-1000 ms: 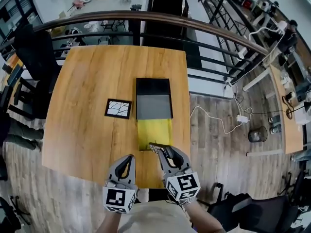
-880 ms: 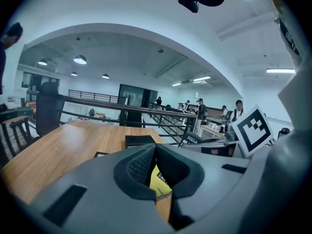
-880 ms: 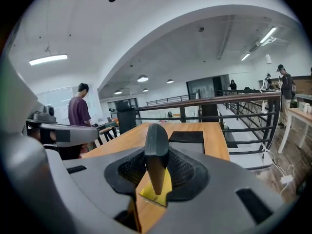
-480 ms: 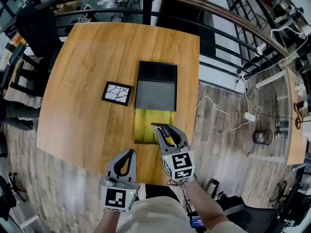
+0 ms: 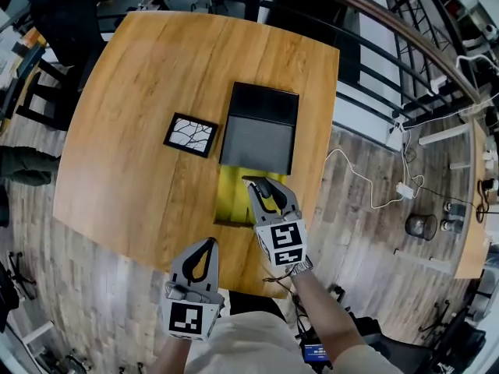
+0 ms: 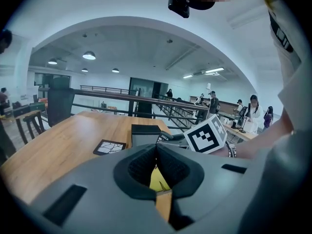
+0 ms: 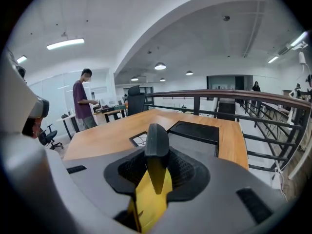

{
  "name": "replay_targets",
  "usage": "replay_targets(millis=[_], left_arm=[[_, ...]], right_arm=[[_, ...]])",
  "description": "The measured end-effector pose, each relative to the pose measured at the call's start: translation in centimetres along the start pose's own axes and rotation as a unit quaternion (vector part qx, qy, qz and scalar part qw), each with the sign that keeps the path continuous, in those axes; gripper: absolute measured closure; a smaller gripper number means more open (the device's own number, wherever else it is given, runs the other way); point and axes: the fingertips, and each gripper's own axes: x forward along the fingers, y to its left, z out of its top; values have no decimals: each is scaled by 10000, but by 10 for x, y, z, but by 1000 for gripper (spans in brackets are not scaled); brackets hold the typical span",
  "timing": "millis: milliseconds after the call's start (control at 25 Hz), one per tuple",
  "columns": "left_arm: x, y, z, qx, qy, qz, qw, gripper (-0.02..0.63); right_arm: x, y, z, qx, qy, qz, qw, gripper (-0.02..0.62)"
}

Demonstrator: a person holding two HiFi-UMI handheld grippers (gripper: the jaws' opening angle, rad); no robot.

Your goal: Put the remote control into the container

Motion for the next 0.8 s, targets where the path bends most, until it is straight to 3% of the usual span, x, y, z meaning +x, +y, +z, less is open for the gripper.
replay_targets(millis=[280, 480, 800], left_arm=[[7, 15, -4, -73, 52, 152, 9998, 594], [5, 12, -7, 97, 128, 8, 9999, 594], [-9, -1, -2, 51, -128, -153, 9998, 594]], right_arm=[[10, 6, -9, 32, 45, -85, 9999, 469], [-9, 10, -20, 137, 242, -353, 9990, 469], [-29, 25, -85, 379, 1116, -481, 9919, 469]])
